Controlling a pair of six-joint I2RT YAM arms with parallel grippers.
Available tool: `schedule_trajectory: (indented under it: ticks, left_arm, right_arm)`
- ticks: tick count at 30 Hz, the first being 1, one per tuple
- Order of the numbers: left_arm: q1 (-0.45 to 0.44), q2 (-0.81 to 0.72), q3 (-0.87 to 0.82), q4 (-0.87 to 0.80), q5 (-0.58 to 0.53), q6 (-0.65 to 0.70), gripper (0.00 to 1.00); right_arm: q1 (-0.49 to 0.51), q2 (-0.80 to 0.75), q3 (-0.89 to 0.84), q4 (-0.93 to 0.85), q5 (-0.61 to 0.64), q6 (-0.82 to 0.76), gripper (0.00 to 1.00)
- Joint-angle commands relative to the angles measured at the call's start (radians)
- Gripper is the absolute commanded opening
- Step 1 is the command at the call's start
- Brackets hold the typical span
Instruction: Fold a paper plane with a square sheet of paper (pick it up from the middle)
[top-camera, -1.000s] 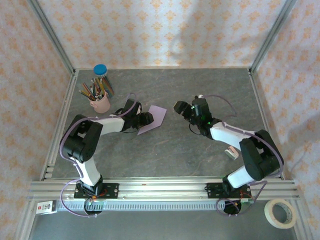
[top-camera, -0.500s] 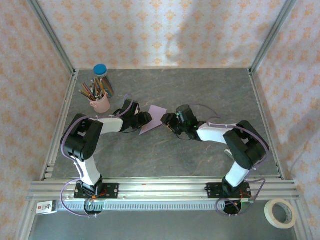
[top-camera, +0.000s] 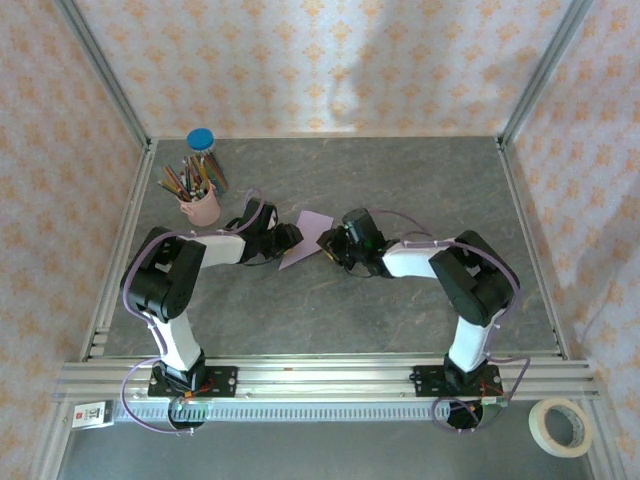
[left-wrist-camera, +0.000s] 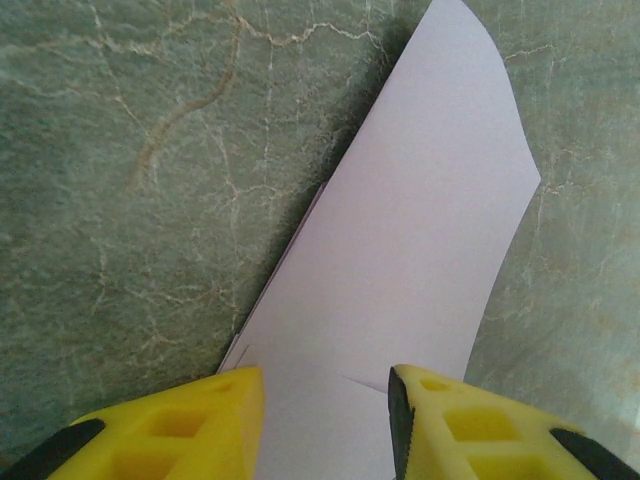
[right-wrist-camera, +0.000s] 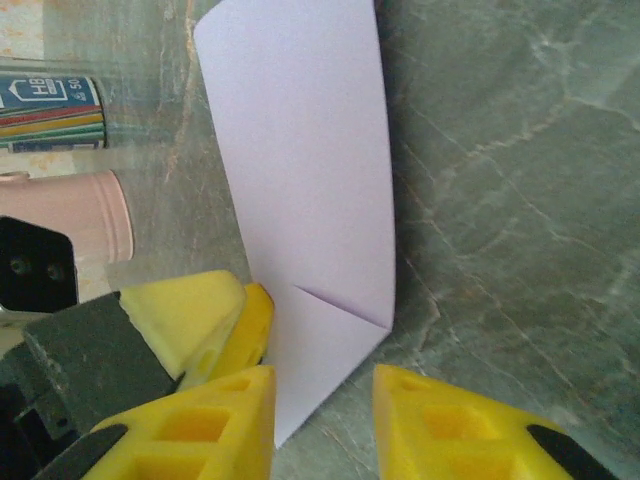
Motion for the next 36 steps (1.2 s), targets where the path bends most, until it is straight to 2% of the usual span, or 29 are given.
schedule_trajectory:
  ticks: [1, 9, 16, 29, 36]
  left_arm:
    - [0.009, 0.022, -0.017, -0.044, -0.005, 0.005, 0.41]
    - [0.011, 0.023, -0.017, -0.046, -0.005, 0.007, 0.41]
    - [0.011, 0.022, -0.019, -0.044, 0.001, 0.007, 0.41]
    - [0.011, 0.000, -0.015, -0.045, 0.015, 0.008, 0.42]
    - [0.012, -0.031, -0.011, -0.038, 0.036, 0.024, 0.44]
  right_arm:
    - [0.006, 0.031, 0.026, 0.012, 0.003, 0.020, 0.30]
    - [0.007, 0.054, 0.039, -0.030, 0.028, 0.030, 0.29]
    - [0.007, 0.091, 0.062, -0.002, -0.023, 0.030, 0.28]
    - [0.007, 0.104, 0.070, 0.042, -0.051, 0.052, 0.15]
    - [0.006, 0.083, 0.061, 0.042, -0.015, 0.054, 0.03]
